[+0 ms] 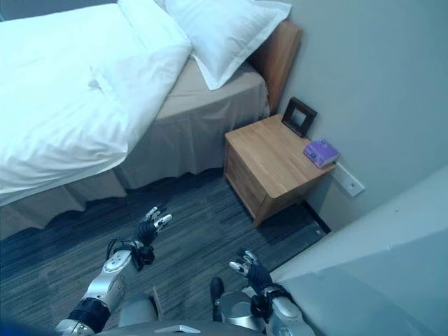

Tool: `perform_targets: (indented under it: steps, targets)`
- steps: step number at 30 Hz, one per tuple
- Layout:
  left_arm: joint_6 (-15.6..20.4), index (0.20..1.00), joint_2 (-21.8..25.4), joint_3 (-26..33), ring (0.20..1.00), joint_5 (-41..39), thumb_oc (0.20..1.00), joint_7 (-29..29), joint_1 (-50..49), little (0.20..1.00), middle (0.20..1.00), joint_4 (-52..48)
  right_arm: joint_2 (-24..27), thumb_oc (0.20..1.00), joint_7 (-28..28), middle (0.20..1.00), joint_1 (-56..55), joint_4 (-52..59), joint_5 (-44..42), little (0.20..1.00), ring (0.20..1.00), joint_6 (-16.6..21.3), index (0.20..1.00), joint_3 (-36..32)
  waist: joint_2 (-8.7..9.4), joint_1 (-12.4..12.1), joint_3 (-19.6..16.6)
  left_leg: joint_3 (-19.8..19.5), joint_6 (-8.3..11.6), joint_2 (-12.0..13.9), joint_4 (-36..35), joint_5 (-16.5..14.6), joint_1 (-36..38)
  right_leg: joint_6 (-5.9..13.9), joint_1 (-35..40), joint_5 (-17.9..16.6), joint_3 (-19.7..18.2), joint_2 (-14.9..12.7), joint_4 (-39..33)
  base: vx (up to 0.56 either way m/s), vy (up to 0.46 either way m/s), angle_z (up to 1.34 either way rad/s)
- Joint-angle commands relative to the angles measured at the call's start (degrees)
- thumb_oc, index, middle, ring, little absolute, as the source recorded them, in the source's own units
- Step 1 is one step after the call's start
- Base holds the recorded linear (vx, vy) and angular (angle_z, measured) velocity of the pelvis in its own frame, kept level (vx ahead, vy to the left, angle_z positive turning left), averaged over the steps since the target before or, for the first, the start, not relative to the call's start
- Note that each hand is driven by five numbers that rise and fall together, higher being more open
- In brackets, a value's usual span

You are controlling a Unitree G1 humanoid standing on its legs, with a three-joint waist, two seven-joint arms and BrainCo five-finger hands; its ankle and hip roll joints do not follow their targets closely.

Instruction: Making the bed.

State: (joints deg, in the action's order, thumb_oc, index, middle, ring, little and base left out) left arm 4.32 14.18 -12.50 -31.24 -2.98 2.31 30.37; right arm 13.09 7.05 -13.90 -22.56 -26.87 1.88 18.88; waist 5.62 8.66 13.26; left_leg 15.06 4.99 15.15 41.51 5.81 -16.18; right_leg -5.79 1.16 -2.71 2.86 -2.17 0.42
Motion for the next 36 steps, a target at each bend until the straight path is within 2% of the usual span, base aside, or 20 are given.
perform_targets:
  steps: [1, 3, 4, 5, 7, 10, 14, 15, 17, 18, 19, 20, 23, 24, 25, 26, 27, 28, 30, 36]
  targets:
    - [3.6, 1.0, 1.6, 1.2, 1.0, -0.6, 1.0, -0.4, -0.3, 1.0, 1.0, -3.3, 10.7, 1.0, 0.1, 1.0, 6.5, -0.3, 1.6, 1.0, 1.0, 3.1, 1.0, -9.9, -2.8, -0.1, 1.1, 1.9, 0.62, -5.0, -22.2, 2.7, 11.0, 8.42, 2.7, -5.0, -4.0, -0.7, -3.7, 0.29, 0.082, -0.36]
    - [3.6, 1.0, 1.8, 1.3, 1.0, 0.3, 1.0, -0.4, -0.7, 1.0, 1.0, -2.9, 10.7, 1.0, 0.1, 1.0, 6.2, -0.7, 3.1, 1.0, 1.0, 2.8, 1.0, -9.9, -3.32, 0.1, 0.9, 2.0, -0.07, -7.0, -29.8, 1.6, 12.0, 8.56, 4.3, -3.1, -4.9, -0.4, -3.1, 0.31, 0.106, -0.29]
    - [3.6, 1.0, 1.8, 1.3, 1.0, 0.3, 1.0, -0.4, -0.7, 1.0, 1.0, -2.9, 10.7, 1.0, 0.1, 1.0, 6.2, -0.7, 3.1, 1.0, 1.0, 2.8, 1.0, -9.9, -3.29, 0.1, 0.8, 2.0, -0.09, -7.1, -30.1, 1.8, 12.0, 8.56, 4.1, -3.2, -5.0, -0.4, -3.1, 0.32, 0.13, -0.45]
    - [3.9, 1.0, 1.8, 0.9, 1.0, 0.6, 1.0, -0.6, -0.6, 1.0, 1.0, -3.1, 10.3, 1.0, 0.5, 1.0, 5.0, -0.4, 2.9, 1.0, 1.0, 2.6, 1.0, -10.4, -3.88, 0.0, 0.4, -1.4, -0.29, -8.5, -35.3, 2.3, 11.7, 8.3, 5.7, -1.3, -5.7, -0.4, -2.6, 0.29, 0.114, -0.47]
    - [4.1, 1.0, 1.6, 0.7, 1.0, 0.8, 1.0, -0.7, -0.4, 1.0, 1.0, -2.8, 10.0, 1.0, 0.9, 1.0, 3.8, -0.6, 3.0, 1.0, 1.0, 2.5, 1.0, -10.8, -4.47, -0.4, 0.0, -5.1, 0.63, -9.1, -37.8, 4.2, 10.4, 8.23, 7.7, 0.0, -6.0, -0.5, -3.1, 0.34, 0.133, -0.12]
    - [4.1, 1.0, 1.6, 0.8, 1.0, 0.4, 1.0, -0.6, -0.4, 1.0, 1.0, -2.6, 9.6, 1.0, 0.9, 1.0, 3.4, -0.8, 2.5, 1.0, 1.0, 2.5, 1.0, -10.9, -4.82, -0.4, -0.3, -5.6, 1.18, -9.4, -40.0, 5.9, 9.7, 8.23, 9.3, 0.7, -6.1, -0.5, -3.6, 0.19, 0.082, 0.45]
    - [3.7, 1.0, 1.1, 0.7, 1.0, 0.0, 1.0, -1.2, -0.8, 1.0, 1.0, -0.8, 9.6, 1.0, 1.4, 1.0, 3.4, 0.6, 3.4, 1.0, 1.0, 2.7, 1.0, -10.6, -5.16, -1.0, -2.1, -6.2, -0.9, -11.1, -41.2, 4.5, 10.5, 9.23, 10.9, 3.6, -7.0, -0.9, -2.6, 0.29, 0.187, 0.32]
    - [3.7, 1.0, 1.2, 0.7, 1.0, 0.2, 1.0, -0.5, -1.0, 1.0, 1.0, -0.4, 9.0, 1.0, 0.7, 1.0, 4.3, 1.1, 2.9, 1.0, 1.0, 2.9, 1.0, -10.6, -4.94, -1.1, -2.7, -5.6, -2.82, -11.9, -40.1, 2.5, 11.5, 10.2, 9.7, 4.1, -8.1, -1.7, 3.2, 0.35, 0.28, 0.09]
    - [3.9, 1.0, 2.4, 0.8, 1.0, 1.9, 1.0, 0.4, -0.6, 1.0, 1.0, -0.9, 7.1, 1.0, 0.3, 1.0, 6.5, 1.9, 0.2, 1.0, 1.0, 3.3, 1.0, -9.6, -4.75, -1.6, -1.7, -2.9, -4.75, -11.8, -39.8, 0.7, 13.5, 11.99, 3.8, 0.4, -8.2, -2.2, 16.1, 0.21, 0.219, -0.19]
    - [3.9, 1.0, 2.4, 0.8, 1.0, 1.9, 1.0, 0.4, -0.6, 1.0, 1.0, -0.9, 7.1, 1.0, 0.3, 1.0, 6.6, 1.9, 0.2, 1.0, 1.0, 3.3, 1.0, -9.6, -4.86, -1.7, -1.8, -2.8, -4.72, -11.7, -39.8, 0.7, 13.3, 11.95, 3.6, 0.3, -8.4, -2.0, 16.1, 0.1, 0.174, -0.84]
    - [4.0, 1.0, 4.1, 0.6, 1.0, 3.1, 1.0, 1.0, 0.8, 1.0, 1.0, -1.2, 6.6, 1.0, 0.8, 1.0, 8.1, 2.2, 0.0, 1.0, 1.0, 3.4, 1.0, -7.7, -5.05, -1.1, -0.3, -3.0, -5.15, -11.7, -40.3, 0.1, 15.7, 13.31, -1.3, -2.7, -9.2, -1.1, 23.1, 0.11, 0.136, -0.87]
    - [4.0, 1.0, 4.5, 1.0, 1.0, 2.6, 1.0, 0.9, 1.1, 1.0, 1.0, -1.2, 6.7, 1.0, 1.2, 1.0, 7.9, 2.7, 0.3, 1.0, 1.0, 3.4, 1.0, -7.6, -5.1, -0.5, 0.0, -4.1, -5.35, -11.9, -41.0, -0.5, 17.0, 12.89, -3.3, -3.2, -10.3, -0.2, 23.9, 0.19, 0.164, -0.63]
    - [4.2, 1.0, 4.7, 1.5, 1.0, 2.5, 1.0, 0.8, 1.1, 1.0, 1.0, -1.9, 6.7, 1.0, 1.5, 1.0, 6.8, 3.6, 1.4, 1.0, 1.0, 3.3, 1.0, -7.5, -5.35, 0.5, 0.1, -4.8, -5.61, -12.3, -42.0, -1.6, 19.5, 12.09, -5.1, -4.1, -8.9, -2.2, 22.4, 0.15, 0.049, 0.22]
    - [4.3, 1.0, 5.4, 2.0, 1.0, 3.1, 1.0, 1.2, 1.7, 1.0, 1.0, -1.9, 6.7, 1.0, 1.4, 1.0, 6.6, 3.6, 1.9, 1.0, 1.0, 3.2, 1.0, -7.5, -5.41, 0.7, 0.0, -4.1, -5.29, -12.1, -42.7, -2.4, 20.5, 12.22, -6.0, -5.7, -6.6, -5.5, 18.1, 0.15, -0.001, 0.39]
    - [4.5, 1.0, 5.5, 2.1, 1.0, 3.6, 1.0, 1.4, 1.8, 1.0, 1.0, -2.2, 6.6, 1.0, 1.4, 1.0, 6.3, 3.5, 2.6, 1.0, 1.0, 3.0, 1.0, -7.3, -5.47, 1.1, -0.3, -3.8, -4.97, -12.2, -43.1, -3.0, 21.2, 12.36, -6.5, -5.8, -5.4, -6.8, 14.3, 0.16, 0.0, 0.27]
    - [4.5, 1.0, 5.5, 2.1, 1.0, 3.6, 1.0, 1.4, 1.8, 1.0, 1.0, -2.2, 6.6, 1.0, 1.4, 1.0, 6.3, 3.5, 2.7, 1.0, 1.0, 3.0, 1.0, -7.3, -5.49, 1.3, -0.1, -4.0, -4.97, -12.2, -43.1, -3.0, 21.4, 12.36, -6.1, -5.7, -5.1, -6.8, 14.1, 0.34, 0.005, 0.0]
    - [4.6, 1.0, 5.6, 1.8, 1.0, 4.4, 1.0, 1.4, 2.8, 1.0, 1.0, -1.8, 7.2, 1.0, 2.1, 1.0, 5.7, 3.6, 4.5, 1.0, 1.0, 2.7, 1.0, -7.2, -4.36, 3.4, -1.0, -5.0, -4.71, -14.0, -44.5, -4.4, 23.6, 13.9, -7.2, -7.4, -7.5, -5.3, 3.8, 0.34, -0.008, -0.07]
    - [4.8, 1.0, 5.3, 1.6, 1.0, 4.6, 1.0, 1.4, 2.9, 1.0, 1.0, -1.8, 7.3, 1.0, 2.2, 1.0, 5.6, 3.9, 4.5, 1.0, 1.0, 2.8, 1.0, -7.2, -4.15, 3.7, -1.1, -5.4, -4.66, -14.1, -45.0, -4.8, 24.6, 14.21, -7.3, -8.0, -7.4, -5.3, 1.6, 0.33, -0.008, -0.04]
    - [4.8, 1.0, 4.9, 1.2, 1.0, 4.7, 1.0, 1.4, 2.8, 1.0, 1.0, -2.2, 7.5, 1.0, 2.3, 1.0, 5.5, 4.0, 4.8, 1.0, 1.0, 2.8, 1.0, -7.1, -3.85, 3.6, -1.1, -5.9, -4.53, -14.1, -45.2, -5.3, 26.0, 14.5, -7.5, -9.0, -6.1, -5.4, 0.7, 0.18, -0.058, 0.13]
    - [4.6, 1.0, 2.6, 0.0, 1.0, 3.5, 1.0, 0.9, 1.8, 1.0, 1.0, -1.2, 7.8, 1.0, 2.4, 1.0, 5.3, 3.3, 4.8, 1.0, 1.0, 2.7, 1.0, -6.7, -3.24, 3.3, -2.8, -7.2, -3.93, -13.8, -45.7, -6.1, 27.6, 14.11, -4.3, -7.9, -7.3, -4.3, -1.6, 0.17, -0.115, 0.28]
